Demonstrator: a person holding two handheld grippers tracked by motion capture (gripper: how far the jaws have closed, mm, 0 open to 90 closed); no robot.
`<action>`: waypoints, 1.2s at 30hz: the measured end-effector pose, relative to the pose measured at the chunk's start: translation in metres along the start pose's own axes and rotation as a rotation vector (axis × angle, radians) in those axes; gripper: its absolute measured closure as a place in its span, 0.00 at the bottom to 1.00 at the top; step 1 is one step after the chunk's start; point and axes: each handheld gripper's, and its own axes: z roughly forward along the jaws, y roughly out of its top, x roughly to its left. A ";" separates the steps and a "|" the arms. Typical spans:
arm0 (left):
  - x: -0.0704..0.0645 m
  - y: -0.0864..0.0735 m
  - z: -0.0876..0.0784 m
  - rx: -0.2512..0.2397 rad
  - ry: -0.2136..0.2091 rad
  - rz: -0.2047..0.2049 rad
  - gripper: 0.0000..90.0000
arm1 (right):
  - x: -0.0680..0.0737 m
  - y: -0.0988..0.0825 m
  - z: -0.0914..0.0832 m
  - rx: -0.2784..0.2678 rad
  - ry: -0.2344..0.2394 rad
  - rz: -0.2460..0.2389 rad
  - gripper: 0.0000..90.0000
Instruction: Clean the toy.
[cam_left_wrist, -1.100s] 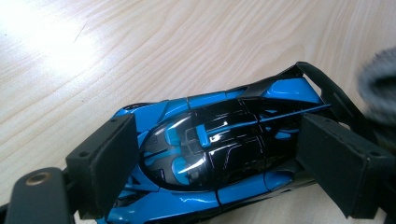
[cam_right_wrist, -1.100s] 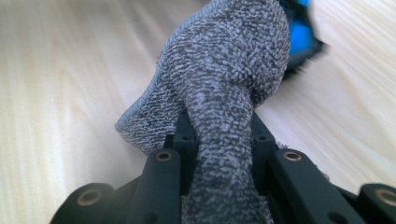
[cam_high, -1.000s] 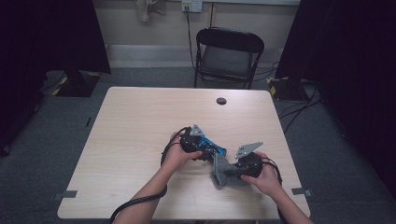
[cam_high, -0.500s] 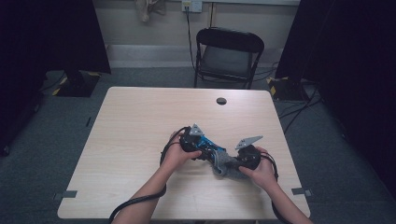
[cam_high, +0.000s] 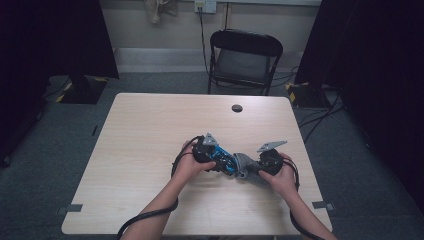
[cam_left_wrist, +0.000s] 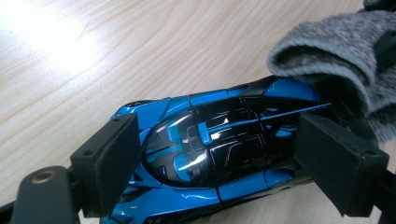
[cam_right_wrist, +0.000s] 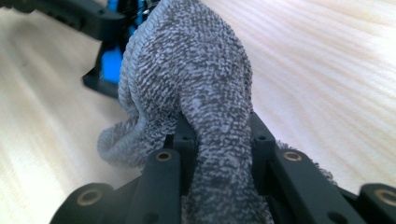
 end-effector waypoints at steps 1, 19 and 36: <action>0.000 0.000 0.000 -0.003 -0.001 -0.001 0.16 | -0.001 0.000 0.000 -0.004 -0.008 0.006 0.80; 0.002 -0.002 -0.001 -0.017 -0.005 0.003 0.18 | -0.015 -0.001 -0.015 -0.031 -0.078 0.052 0.80; 0.001 -0.002 -0.001 -0.017 -0.004 0.001 0.18 | 0.039 -0.018 -0.018 0.035 0.127 -0.071 0.80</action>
